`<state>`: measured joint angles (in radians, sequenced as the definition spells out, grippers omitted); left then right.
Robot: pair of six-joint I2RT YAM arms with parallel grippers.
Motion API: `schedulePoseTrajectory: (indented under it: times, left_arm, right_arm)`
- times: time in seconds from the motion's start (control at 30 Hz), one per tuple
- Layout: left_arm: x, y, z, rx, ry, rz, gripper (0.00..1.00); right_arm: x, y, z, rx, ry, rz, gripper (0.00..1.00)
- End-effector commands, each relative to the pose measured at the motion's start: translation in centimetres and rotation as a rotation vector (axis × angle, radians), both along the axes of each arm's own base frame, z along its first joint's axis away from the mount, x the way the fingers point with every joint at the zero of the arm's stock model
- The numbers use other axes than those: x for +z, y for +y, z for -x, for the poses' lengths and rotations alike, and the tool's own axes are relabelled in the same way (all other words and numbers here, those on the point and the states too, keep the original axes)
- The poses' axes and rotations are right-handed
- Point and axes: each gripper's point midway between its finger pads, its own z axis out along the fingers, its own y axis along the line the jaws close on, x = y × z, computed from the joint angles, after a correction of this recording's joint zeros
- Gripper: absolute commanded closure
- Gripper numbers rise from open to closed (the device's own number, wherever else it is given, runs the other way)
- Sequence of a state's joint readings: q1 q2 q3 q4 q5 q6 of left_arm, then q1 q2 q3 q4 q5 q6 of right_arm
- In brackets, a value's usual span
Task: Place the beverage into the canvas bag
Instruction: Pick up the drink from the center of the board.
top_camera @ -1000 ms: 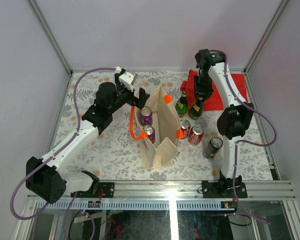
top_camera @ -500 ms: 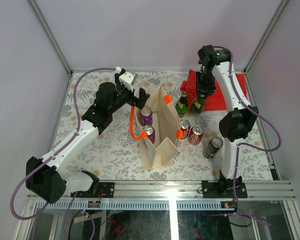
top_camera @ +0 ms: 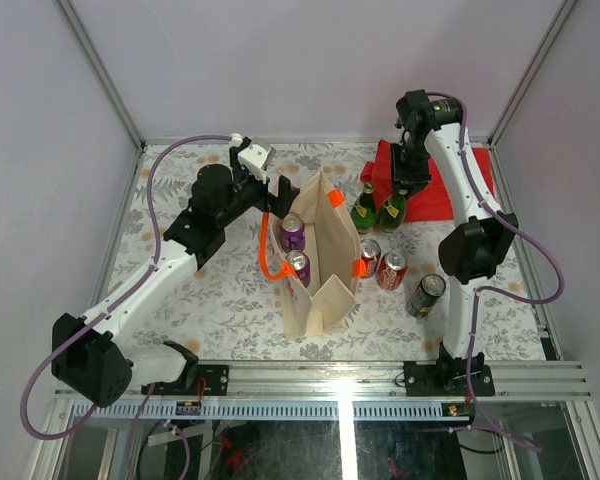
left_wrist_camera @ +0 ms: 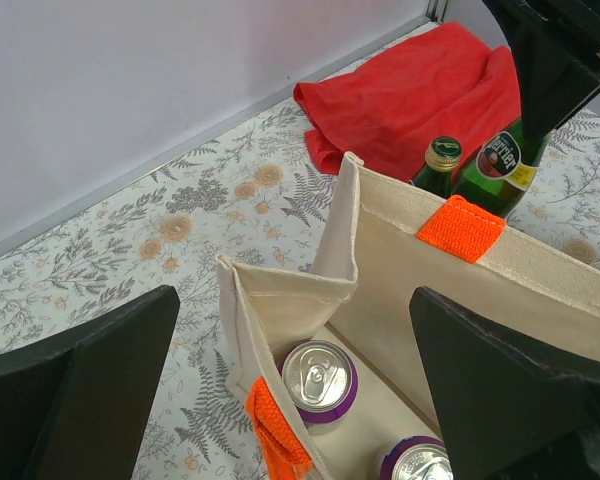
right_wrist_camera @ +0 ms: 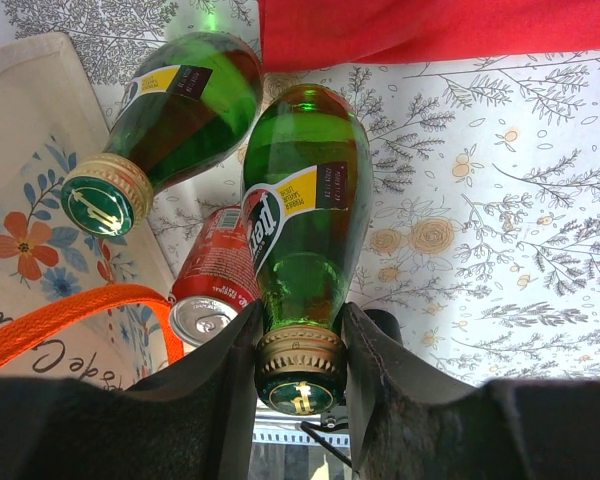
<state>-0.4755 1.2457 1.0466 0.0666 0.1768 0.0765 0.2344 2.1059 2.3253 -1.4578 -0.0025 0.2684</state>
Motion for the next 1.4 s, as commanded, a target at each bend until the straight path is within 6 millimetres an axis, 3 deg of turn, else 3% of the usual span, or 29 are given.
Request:
schedulePoseTrajectory:
  times: [0.0, 1.03, 1.37]
  left_arm:
    - [0.9, 0.0, 0.1, -0.010, -0.032, 0.017, 0.00]
    - [1.0, -0.1, 0.2, -0.014, -0.030, 0.019, 0.00]
    - [0.8, -0.1, 0.2, -0.016, -0.025, 0.016, 0.00]
  right_arm:
    - [5.5, 0.4, 1.0, 0.034, -0.139, -0.072, 1.00]
    - [9.9, 0.0, 1.6, 0.033, -0.278, -0.089, 1.00]
    - [12.2, -0.1, 1.3, 0.023, -0.368, -0.098, 1.00]
